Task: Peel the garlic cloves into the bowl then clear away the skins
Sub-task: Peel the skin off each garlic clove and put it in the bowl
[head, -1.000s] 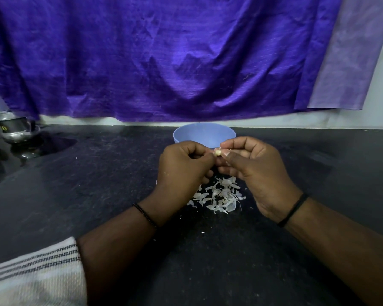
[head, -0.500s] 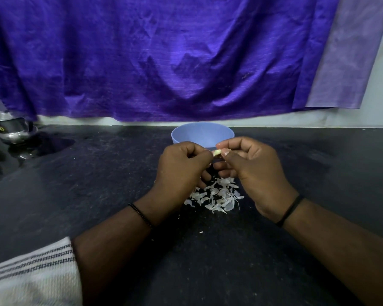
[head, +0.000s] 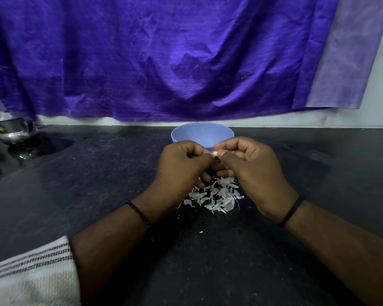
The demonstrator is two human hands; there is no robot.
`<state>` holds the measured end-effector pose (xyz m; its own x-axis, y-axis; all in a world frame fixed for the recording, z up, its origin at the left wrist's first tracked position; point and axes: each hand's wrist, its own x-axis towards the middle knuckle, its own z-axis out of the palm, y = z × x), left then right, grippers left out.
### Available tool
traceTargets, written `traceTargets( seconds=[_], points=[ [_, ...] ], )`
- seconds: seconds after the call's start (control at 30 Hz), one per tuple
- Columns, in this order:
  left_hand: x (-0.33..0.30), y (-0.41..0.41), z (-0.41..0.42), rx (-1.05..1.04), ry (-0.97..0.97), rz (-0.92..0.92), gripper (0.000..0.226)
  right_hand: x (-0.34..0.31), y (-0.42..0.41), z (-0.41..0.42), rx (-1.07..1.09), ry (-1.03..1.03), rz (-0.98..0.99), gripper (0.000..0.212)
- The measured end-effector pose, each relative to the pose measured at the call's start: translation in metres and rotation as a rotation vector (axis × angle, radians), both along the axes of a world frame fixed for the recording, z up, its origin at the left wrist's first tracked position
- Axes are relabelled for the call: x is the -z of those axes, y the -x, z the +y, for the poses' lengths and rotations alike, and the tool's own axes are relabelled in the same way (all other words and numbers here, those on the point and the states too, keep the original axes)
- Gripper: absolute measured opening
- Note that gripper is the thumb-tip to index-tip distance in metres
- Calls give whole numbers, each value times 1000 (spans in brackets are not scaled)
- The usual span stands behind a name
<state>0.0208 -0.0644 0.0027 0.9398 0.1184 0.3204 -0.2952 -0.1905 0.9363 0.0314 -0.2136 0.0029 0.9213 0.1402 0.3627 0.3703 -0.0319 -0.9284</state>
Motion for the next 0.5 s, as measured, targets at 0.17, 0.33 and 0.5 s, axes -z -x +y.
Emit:
traceTargets(
  seconds=[0.17,0.33,0.5],
  points=[
    [0,-1,1,35,-26,1,9,-2,0,-3,-22,-34,69,3],
    [0,-1,1,35,-28,-2,9,-3,-3,-3,-42,-102,123,13],
    [-1,0,1,18,-23,-2,9,-2,-3,-3,-63,-125,145,15]
  ],
)
